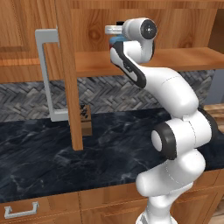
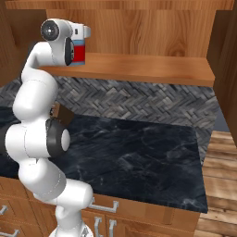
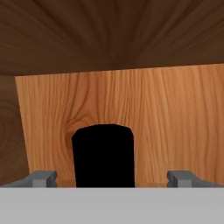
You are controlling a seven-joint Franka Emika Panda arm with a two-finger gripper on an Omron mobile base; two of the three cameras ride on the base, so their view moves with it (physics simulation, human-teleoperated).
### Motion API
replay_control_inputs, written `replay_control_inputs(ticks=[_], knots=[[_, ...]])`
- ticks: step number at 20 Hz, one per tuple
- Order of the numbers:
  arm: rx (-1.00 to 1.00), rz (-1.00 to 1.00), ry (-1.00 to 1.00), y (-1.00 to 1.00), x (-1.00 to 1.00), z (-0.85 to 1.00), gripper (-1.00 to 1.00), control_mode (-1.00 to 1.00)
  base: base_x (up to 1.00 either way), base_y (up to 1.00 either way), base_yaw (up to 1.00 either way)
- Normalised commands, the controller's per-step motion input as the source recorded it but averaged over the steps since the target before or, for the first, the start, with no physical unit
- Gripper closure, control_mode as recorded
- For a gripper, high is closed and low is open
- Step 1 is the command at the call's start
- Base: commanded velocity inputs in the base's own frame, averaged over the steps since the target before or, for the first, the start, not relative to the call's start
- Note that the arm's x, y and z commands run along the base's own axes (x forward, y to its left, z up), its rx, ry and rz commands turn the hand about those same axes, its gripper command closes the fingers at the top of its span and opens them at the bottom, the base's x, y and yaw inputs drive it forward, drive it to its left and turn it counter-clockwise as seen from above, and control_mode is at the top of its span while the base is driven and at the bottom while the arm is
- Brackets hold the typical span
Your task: Get the candle and the liquor from the cabinet and move them to the dining counter.
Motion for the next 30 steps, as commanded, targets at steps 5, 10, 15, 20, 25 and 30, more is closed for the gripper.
replay_control_inputs(ticks=[5, 10, 15, 20, 25, 30], knots=[[0.00, 0.00, 0.00, 0.03, 0.04, 0.00, -1.00, -1.00, 0.00, 0.00, 0.00], [0.00, 0.00, 0.00, 0.02, 0.00, 0.00, -1.00, -1.00, 0.00, 0.00, 0.00], [0.00, 0.00, 0.00, 0.00, 0.00, 0.00, -1.00, -1.00, 0.00, 0.00, 0.00], [0.00, 0.00, 0.00, 0.00, 0.00, 0.00, -1.00, -1.00, 0.00, 0.00, 0.00], [0.00, 0.00, 0.00, 0.00, 0.00, 0.00, -1.00, -1.00, 0.00, 0.00, 0.00], [0.00, 0.00, 0.00, 0.00, 0.00, 0.00, 1.00, -1.00, 0.00, 0.00, 0.00]])
